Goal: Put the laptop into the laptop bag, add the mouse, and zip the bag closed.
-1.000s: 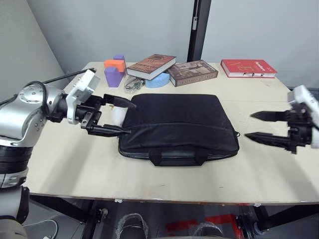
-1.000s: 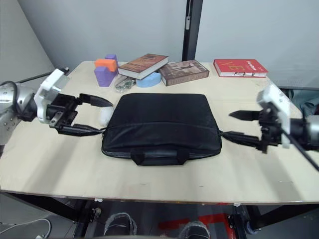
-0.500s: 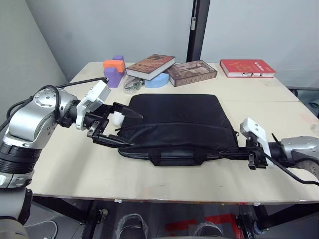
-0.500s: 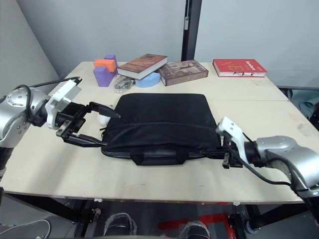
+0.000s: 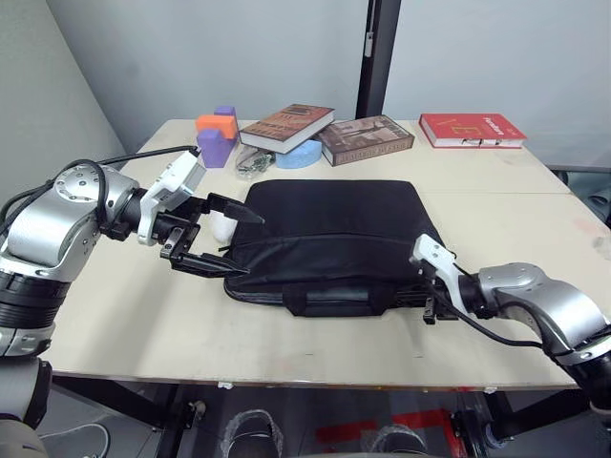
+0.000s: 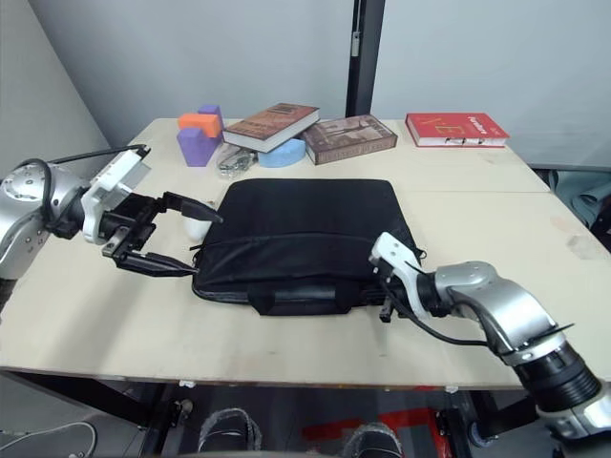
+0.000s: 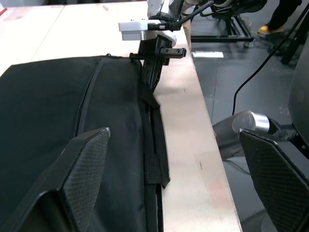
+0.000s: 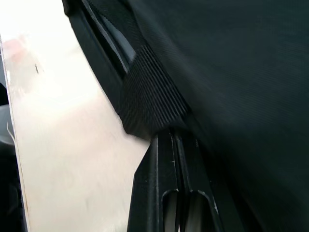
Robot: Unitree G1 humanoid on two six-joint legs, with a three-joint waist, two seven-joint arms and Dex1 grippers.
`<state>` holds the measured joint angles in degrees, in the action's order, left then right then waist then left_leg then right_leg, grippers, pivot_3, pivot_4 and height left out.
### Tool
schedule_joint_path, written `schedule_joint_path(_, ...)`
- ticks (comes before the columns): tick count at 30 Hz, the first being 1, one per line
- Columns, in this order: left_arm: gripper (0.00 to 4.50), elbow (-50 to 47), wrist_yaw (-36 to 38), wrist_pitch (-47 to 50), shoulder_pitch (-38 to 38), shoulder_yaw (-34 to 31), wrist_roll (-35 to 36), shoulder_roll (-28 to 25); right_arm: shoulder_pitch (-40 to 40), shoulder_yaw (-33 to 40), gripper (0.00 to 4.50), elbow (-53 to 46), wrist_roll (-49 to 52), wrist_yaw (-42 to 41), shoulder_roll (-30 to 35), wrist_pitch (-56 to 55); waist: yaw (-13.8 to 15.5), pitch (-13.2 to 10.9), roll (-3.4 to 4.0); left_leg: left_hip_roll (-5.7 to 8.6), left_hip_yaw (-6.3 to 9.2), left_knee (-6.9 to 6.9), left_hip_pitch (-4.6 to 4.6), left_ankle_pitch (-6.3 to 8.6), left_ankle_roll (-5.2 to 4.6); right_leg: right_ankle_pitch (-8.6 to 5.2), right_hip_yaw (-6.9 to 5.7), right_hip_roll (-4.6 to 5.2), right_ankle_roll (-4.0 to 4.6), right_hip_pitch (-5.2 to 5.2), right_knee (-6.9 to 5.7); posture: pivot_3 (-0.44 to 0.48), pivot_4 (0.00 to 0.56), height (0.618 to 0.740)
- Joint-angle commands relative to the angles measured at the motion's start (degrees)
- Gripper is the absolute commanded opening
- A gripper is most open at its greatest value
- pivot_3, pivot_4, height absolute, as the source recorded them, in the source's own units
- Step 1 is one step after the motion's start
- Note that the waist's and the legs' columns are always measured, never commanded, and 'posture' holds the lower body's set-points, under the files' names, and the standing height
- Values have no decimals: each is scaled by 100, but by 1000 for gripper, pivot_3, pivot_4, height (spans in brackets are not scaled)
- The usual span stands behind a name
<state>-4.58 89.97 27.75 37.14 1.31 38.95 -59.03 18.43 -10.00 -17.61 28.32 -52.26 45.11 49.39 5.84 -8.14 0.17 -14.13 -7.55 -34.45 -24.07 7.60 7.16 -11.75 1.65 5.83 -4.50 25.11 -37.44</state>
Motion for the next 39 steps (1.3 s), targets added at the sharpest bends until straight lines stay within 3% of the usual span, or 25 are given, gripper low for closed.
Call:
schedule_joint_path(1,4500,-50,252,-85,-67,-97,-25,-63,93,71,32,-346,189,-26,-112,79,0,0,0,0,0,-1,0,0,0,0,0,0,0,0,0,0,150,725)
schedule_joint_path(11,4500,320,157,-142,31,-150,-196,40,212,179,32,-624,530,-207,-124,196,4,0,1,0,1,-7,0,0,1,0,0,0,0,-1,-6,0,150,725)
schedule_joint_path(21,4500,304,-58,92,121,-175,-206,241,907,277,32,-579,863,59,-676,341,-16,1,1,-1,3,-26,0,0,1,0,3,-1,0,2,-25,0,150,725)
schedule_joint_path(30,4500,187,-136,223,134,-250,-171,283,1510,-277,32,188,160,357,-933,242,-10,1,1,-1,7,-37,-2,0,2,0,3,0,0,1,-32,0,150,725)
schedule_joint_path(39,4500,62,-221,416,84,-392,-95,273,1713,-96,32,233,298,379,-1337,260,-19,1,1,-1,7,-36,-3,1,4,0,3,-1,0,3,-33,0,150,725)
